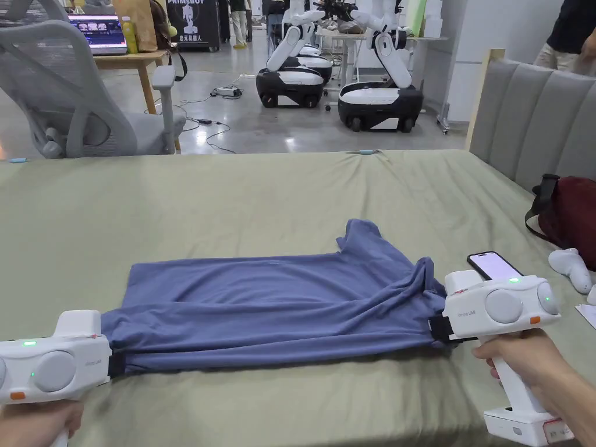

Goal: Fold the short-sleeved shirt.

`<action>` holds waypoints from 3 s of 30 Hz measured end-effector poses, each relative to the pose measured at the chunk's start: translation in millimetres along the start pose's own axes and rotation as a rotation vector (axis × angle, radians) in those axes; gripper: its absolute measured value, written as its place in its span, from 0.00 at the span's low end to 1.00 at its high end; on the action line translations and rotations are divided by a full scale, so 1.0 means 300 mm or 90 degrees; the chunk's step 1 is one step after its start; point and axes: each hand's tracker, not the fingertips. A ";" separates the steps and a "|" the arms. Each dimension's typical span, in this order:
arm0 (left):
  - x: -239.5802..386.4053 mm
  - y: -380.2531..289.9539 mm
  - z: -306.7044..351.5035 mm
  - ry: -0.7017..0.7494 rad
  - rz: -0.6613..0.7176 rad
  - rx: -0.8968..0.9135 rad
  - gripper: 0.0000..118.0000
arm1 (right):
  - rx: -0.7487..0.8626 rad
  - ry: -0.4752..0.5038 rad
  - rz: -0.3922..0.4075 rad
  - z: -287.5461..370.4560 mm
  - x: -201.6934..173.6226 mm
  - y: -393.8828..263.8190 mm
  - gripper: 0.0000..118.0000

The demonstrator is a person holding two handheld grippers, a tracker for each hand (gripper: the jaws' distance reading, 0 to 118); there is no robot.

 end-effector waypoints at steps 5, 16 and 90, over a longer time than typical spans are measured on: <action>0.018 -0.022 -0.067 0.019 0.003 -0.013 0.14 | -0.031 -0.026 0.004 -0.137 -0.024 -0.028 0.32; -0.014 0.083 0.049 0.055 -0.002 0.077 0.91 | 0.079 -0.096 0.010 0.085 -0.053 0.033 0.93; -0.086 0.464 -0.078 -0.052 0.025 0.082 0.01 | 0.127 -0.039 -0.060 0.095 0.085 0.474 0.00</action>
